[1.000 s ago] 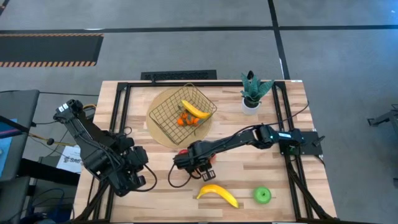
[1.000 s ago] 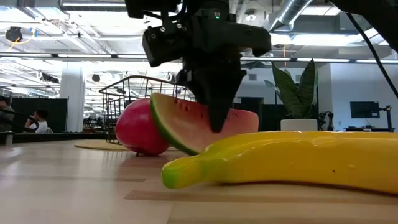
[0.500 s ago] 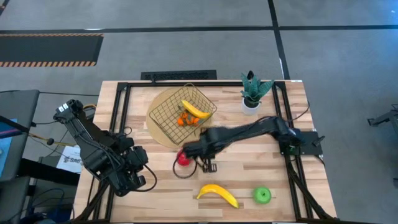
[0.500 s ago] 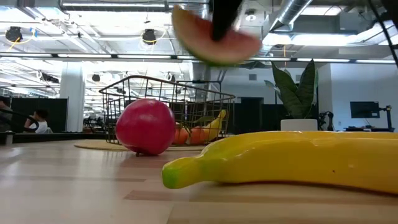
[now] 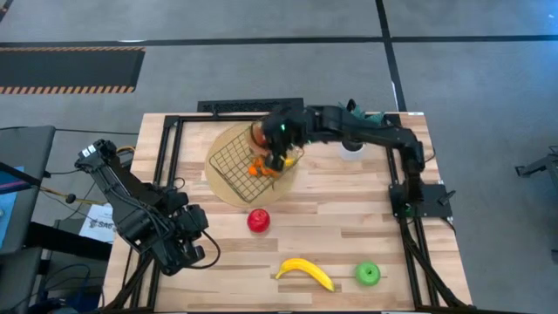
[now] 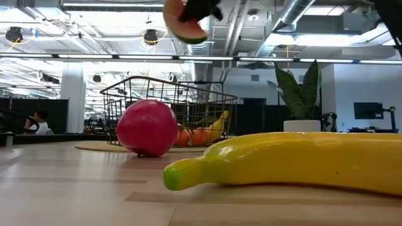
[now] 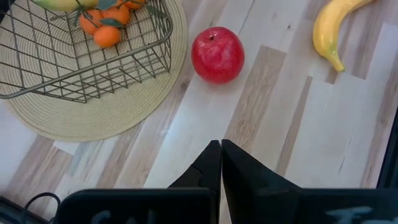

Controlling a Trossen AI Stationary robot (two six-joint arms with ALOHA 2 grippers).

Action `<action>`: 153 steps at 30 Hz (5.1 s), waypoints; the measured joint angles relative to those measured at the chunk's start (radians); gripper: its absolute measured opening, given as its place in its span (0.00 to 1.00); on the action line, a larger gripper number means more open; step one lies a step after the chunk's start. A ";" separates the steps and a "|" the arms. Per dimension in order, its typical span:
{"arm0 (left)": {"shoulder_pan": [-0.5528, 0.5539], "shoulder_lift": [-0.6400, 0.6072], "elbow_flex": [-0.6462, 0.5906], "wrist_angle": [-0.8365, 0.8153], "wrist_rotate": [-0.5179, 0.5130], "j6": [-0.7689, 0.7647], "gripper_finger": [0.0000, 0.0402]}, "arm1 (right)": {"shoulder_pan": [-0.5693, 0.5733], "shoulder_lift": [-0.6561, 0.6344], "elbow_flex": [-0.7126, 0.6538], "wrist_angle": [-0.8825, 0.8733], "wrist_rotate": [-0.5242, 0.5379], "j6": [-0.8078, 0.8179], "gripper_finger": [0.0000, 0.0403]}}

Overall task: Build produce basket
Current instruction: Put the red watermelon into the wire basket, then put the red apple into the wire basket

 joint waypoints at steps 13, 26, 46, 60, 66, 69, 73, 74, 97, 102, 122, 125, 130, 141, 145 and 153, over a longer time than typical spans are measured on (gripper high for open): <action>0.000 0.000 0.000 0.000 -0.006 0.009 0.00 | -0.062 0.254 -0.001 0.147 -0.137 0.063 0.12; 0.000 0.000 0.000 0.003 -0.008 0.013 0.00 | -0.032 0.398 -0.002 0.163 -0.159 0.092 0.12; 0.000 0.000 0.000 0.005 -0.005 0.013 0.00 | -0.010 0.459 0.000 0.030 -0.150 0.077 0.43; 0.000 0.000 0.000 0.000 -0.007 0.021 0.00 | 0.017 0.363 0.118 -0.096 -0.151 0.140 0.72; 0.000 0.000 0.000 0.002 -0.007 0.074 0.00 | 0.112 0.205 0.121 -0.215 -0.070 0.214 0.71; 0.000 0.000 -0.007 0.017 -0.008 0.140 0.00 | 0.188 0.135 0.121 -0.291 0.027 0.297 0.71; 0.016 0.000 -0.066 0.091 0.014 0.264 0.00 | 0.333 0.077 0.122 -0.404 0.202 0.465 0.71; 0.023 0.000 -0.089 0.121 0.032 0.288 0.00 | 0.371 0.074 0.122 -0.432 0.246 0.518 0.71; 0.263 0.012 -0.509 0.758 0.138 0.555 0.00 | 0.677 0.419 0.113 -0.544 0.453 1.467 0.22; 0.269 0.012 -0.510 0.799 0.140 0.606 0.00 | 0.649 0.444 0.114 -0.559 0.486 1.454 0.04; 0.289 0.008 -0.581 0.892 0.240 0.603 0.00 | 0.648 0.249 0.106 -0.577 0.689 1.394 0.00; 0.289 0.007 -0.581 0.900 0.237 0.607 0.00 | 0.640 0.154 0.064 -0.578 0.712 1.284 0.00; 0.289 -0.003 -0.581 0.899 0.235 0.603 0.00 | 0.649 -0.078 -0.132 -0.577 0.737 1.229 0.00; 0.302 -0.014 -0.580 0.928 0.213 0.600 0.00 | 0.823 -0.553 -1.120 0.273 1.014 1.580 0.00; 0.331 -0.014 -0.580 0.927 0.209 0.622 0.00 | 0.775 -0.526 -1.379 1.007 0.980 1.312 0.00; 0.408 -0.006 -0.618 0.991 0.210 0.635 0.00 | 0.571 -0.315 -1.427 1.630 0.688 0.954 0.00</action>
